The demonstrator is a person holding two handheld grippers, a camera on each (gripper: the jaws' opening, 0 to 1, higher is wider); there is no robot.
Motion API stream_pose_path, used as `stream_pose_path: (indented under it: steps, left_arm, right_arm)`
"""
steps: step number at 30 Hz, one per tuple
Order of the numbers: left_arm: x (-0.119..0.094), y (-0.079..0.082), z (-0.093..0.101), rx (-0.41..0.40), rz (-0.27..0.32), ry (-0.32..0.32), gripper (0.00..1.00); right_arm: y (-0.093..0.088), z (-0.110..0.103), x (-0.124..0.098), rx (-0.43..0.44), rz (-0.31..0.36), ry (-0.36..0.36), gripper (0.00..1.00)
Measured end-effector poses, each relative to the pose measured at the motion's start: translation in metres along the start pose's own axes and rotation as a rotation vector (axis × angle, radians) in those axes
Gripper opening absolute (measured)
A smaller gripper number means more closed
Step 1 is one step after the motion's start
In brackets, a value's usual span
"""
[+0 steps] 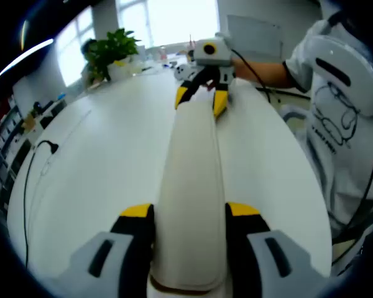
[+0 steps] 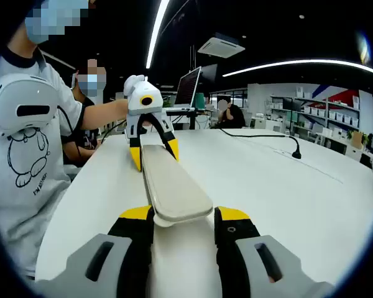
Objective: Arrange the utensils inside the cutlery case until each visible utensil rests in its matching compartment.
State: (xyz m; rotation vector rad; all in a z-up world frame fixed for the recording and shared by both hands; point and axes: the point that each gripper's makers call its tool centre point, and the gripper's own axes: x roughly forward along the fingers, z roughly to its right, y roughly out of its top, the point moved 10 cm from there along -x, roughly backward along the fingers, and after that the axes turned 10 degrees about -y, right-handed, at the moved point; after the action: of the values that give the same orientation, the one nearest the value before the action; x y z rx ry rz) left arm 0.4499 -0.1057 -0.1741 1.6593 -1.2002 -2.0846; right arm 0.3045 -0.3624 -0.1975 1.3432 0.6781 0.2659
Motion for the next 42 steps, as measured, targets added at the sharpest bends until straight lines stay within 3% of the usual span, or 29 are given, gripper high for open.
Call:
stream_pose_path:
  steps: [11, 16, 21, 24, 28, 32, 38, 42]
  left_arm:
    - [-0.002, -0.001, -0.004, -0.015, -0.005, -0.009, 0.48]
    - [-0.004, -0.003, -0.007, -0.034, 0.026, -0.027, 0.48]
    - [-0.010, -0.004, -0.007, -0.037, -0.006, -0.016, 0.48]
    - [-0.016, -0.007, -0.008, -0.043, -0.007, -0.002, 0.46]
    - [-0.016, -0.007, -0.009, -0.048, -0.007, 0.003, 0.46]
    - [-0.015, -0.006, -0.008, -0.051, -0.017, 0.003, 0.46]
    - [-0.016, -0.005, -0.006, -0.048, -0.031, 0.008, 0.45]
    - [-0.014, -0.004, -0.007, -0.046, -0.036, 0.008, 0.45]
  right_arm:
    - [0.002, 0.004, 0.006, -0.019, -0.013, -0.016, 0.39]
    - [0.002, 0.004, 0.004, -0.036, 0.009, -0.029, 0.38]
    - [0.000, 0.005, 0.004, -0.026, -0.006, -0.008, 0.36]
    - [0.004, 0.006, 0.006, -0.036, -0.015, 0.009, 0.45]
    - [0.012, 0.005, 0.016, -0.061, -0.021, 0.051, 0.47]
    - [0.014, 0.009, 0.023, -0.073, -0.040, 0.070, 0.41]
    - [0.011, 0.010, 0.023, 0.011, -0.016, 0.084, 0.40]
    - [0.011, 0.011, 0.022, -0.040, 0.009, 0.056, 0.39]
